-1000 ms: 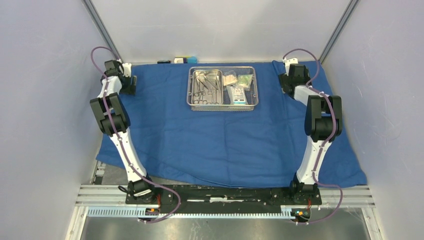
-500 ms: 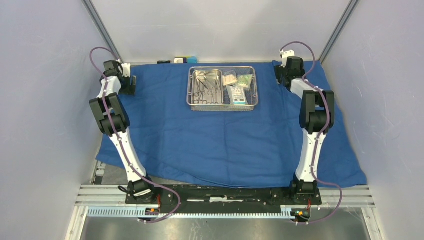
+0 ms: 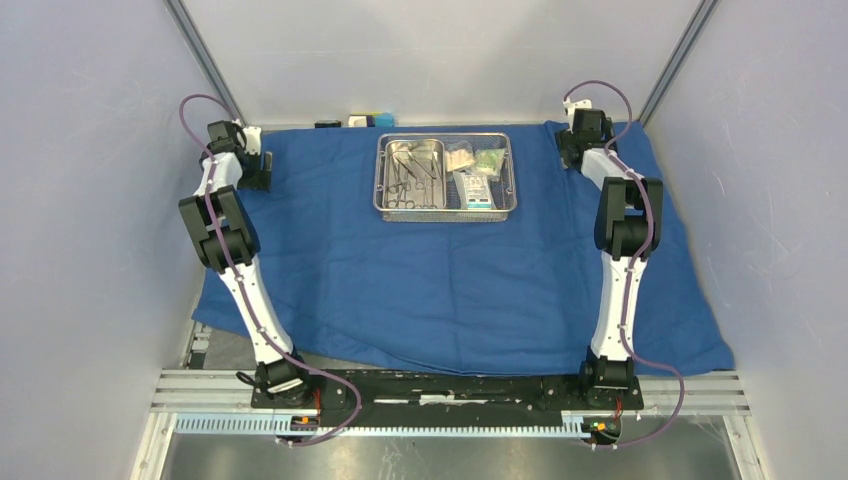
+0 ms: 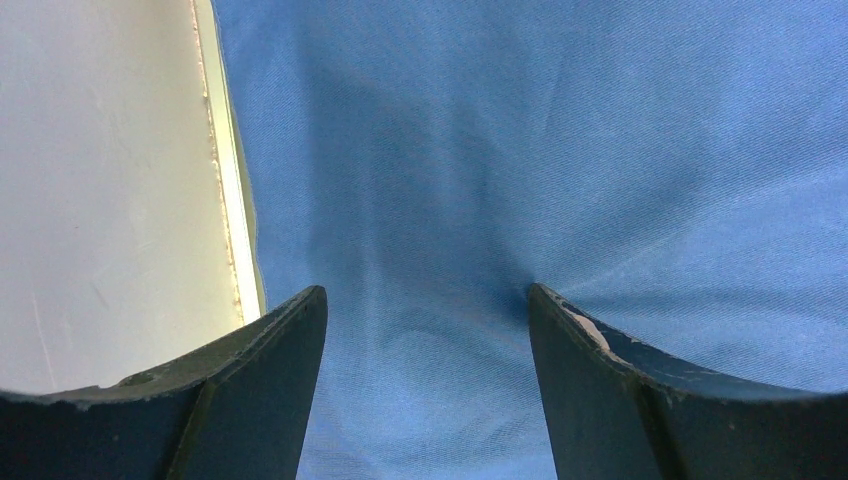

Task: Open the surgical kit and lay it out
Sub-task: Smooth out the surgical kit at the center of the board.

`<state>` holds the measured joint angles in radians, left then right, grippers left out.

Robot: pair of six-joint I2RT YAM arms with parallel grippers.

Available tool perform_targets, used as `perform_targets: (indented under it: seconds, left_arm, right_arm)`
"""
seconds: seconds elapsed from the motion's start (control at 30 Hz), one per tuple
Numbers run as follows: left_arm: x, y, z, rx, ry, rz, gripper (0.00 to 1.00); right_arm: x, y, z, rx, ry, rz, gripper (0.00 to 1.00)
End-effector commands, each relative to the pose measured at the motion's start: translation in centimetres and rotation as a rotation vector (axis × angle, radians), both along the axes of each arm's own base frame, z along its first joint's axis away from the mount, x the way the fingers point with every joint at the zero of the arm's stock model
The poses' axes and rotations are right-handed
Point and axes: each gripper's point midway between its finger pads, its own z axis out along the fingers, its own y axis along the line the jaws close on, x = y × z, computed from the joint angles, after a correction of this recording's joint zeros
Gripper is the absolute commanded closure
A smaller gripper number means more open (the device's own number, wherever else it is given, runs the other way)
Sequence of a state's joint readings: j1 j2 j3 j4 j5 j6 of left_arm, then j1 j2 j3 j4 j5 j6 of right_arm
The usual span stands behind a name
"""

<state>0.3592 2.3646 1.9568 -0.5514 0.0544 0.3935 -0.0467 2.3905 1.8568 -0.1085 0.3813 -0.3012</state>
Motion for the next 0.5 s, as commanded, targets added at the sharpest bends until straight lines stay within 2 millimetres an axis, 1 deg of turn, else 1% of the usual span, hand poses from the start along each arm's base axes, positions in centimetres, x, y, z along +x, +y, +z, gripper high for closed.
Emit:
perform_targets:
  seconds: [0.0,0.13,0.3,0.4,0.43,0.47]
  left_arm:
    - [-3.9,1.3,-1.4,0.007,0.141,0.046,0.2]
    - [-4.0,1.4,-1.4,0.017,0.147,0.033,0.2]
    - [-4.7,1.6,-1.4,0.041,0.162,0.029,0.21]
    - [-4.9,1.6,-1.4,0.051,0.156,0.026,0.21]
    - [-4.9,1.6,-1.4,0.051,0.152,0.026,0.21]
    - [-4.8,1.6,-1.3,0.05,0.148,0.025,0.21]
  right_arm:
    - [-1.7,-2.2,-1.3,-0.097,0.104,-0.054,0.01]
    - [-2.8,-2.4,-2.2,-0.093,0.151,-0.058,0.01]
    - [-4.2,-2.4,-2.7,-0.098,0.179,-0.075,0.02]
    - [-4.6,-2.4,-2.0,-0.097,0.143,-0.08,0.02]
    - [-4.5,-2.4,-1.2,-0.096,0.112,-0.081,0.02]
    - [-4.8,-2.2,-0.9,-0.087,0.091,-0.075,0.02]
